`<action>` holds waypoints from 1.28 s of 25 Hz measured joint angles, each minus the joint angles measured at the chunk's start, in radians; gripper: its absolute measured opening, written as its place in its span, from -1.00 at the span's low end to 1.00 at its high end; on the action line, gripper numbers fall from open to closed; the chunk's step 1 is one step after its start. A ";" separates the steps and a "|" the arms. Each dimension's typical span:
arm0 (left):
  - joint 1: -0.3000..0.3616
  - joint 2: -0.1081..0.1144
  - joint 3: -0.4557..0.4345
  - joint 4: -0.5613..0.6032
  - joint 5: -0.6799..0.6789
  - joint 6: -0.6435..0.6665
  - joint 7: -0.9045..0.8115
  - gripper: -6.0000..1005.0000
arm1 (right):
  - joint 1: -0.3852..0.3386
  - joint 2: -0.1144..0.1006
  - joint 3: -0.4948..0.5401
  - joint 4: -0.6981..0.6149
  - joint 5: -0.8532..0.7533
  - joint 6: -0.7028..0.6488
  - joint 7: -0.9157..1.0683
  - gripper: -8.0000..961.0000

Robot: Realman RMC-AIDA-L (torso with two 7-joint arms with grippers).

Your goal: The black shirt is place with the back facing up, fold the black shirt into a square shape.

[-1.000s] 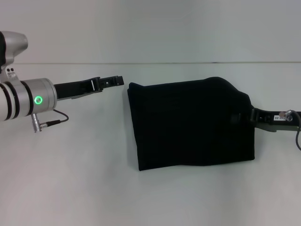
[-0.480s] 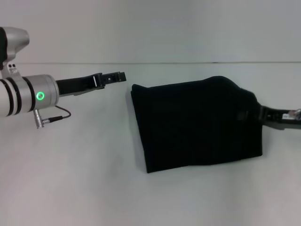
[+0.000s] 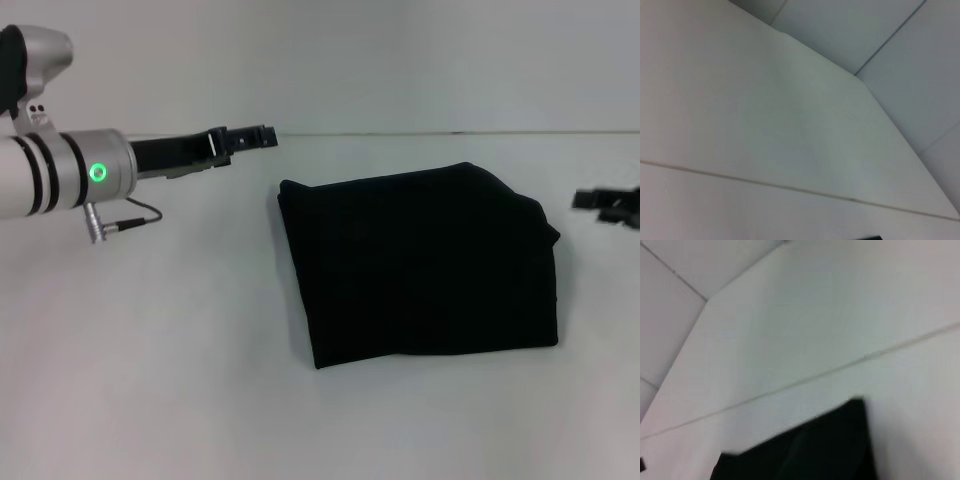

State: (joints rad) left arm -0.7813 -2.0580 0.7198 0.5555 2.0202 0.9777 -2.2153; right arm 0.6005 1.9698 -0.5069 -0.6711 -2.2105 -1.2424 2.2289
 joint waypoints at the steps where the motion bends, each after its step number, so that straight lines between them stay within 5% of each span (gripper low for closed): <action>1: -0.007 0.003 0.002 -0.007 0.000 -0.013 -0.022 0.83 | 0.000 -0.006 0.006 -0.010 0.000 -0.001 0.000 -0.21; 8: -0.072 0.029 0.015 -0.109 0.010 -0.083 -0.128 0.83 | 0.041 -0.076 0.028 -0.069 0.001 -0.099 -0.001 0.36; 11: -0.101 0.034 0.016 -0.157 0.058 -0.129 -0.173 0.83 | 0.057 -0.088 0.027 -0.086 0.001 -0.130 -0.001 0.64; 13: -0.116 0.032 0.016 -0.180 0.090 -0.149 -0.195 0.83 | 0.059 -0.086 0.024 -0.101 0.001 -0.132 -0.002 0.82; 32: -0.178 -0.054 0.127 -0.273 0.129 -0.303 -0.265 0.83 | 0.088 -0.035 0.015 -0.109 0.001 -0.126 -0.098 0.90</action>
State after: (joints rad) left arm -0.9596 -2.1122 0.8472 0.2823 2.1491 0.6743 -2.4808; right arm 0.6882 1.9351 -0.4924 -0.7803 -2.2096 -1.3682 2.1310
